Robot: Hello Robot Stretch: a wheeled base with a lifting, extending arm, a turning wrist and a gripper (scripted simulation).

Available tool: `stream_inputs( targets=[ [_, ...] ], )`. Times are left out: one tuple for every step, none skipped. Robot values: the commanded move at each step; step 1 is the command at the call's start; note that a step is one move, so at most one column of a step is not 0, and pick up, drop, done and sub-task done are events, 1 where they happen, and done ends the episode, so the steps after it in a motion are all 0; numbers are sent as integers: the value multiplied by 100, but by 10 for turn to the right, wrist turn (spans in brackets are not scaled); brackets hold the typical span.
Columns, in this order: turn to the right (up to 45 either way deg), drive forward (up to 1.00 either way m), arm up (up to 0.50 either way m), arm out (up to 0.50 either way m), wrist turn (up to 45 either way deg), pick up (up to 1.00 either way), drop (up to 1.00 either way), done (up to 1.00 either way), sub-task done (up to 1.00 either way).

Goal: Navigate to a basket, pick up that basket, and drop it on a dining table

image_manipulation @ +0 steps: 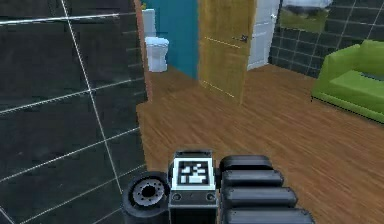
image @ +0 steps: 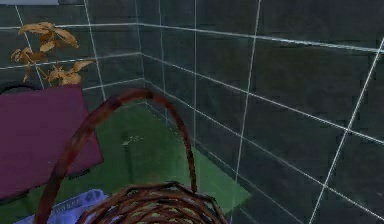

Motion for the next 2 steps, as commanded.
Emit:
stream_inputs(
  targets=[
    [240,0,0,0,0,0,0,0,0],
    [-180,0,0,0,0,0,0,0,0]
  ],
)
